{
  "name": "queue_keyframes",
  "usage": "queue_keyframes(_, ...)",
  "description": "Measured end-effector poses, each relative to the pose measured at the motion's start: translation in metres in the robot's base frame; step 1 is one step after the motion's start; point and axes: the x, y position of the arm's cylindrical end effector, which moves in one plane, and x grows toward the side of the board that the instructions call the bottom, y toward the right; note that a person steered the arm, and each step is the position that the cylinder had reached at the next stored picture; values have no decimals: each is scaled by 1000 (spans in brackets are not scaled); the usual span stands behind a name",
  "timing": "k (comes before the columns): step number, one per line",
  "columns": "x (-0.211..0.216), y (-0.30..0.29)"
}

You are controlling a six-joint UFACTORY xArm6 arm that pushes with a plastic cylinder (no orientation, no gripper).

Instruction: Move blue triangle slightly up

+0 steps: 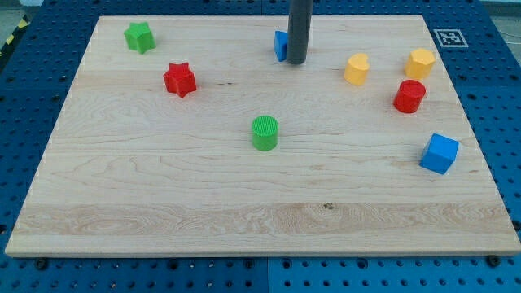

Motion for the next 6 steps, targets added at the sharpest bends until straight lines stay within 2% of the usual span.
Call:
queue_keyframes(1, 7, -4)
queue_keyframes(2, -22, -10)
queue_keyframes(6, -47, -10)
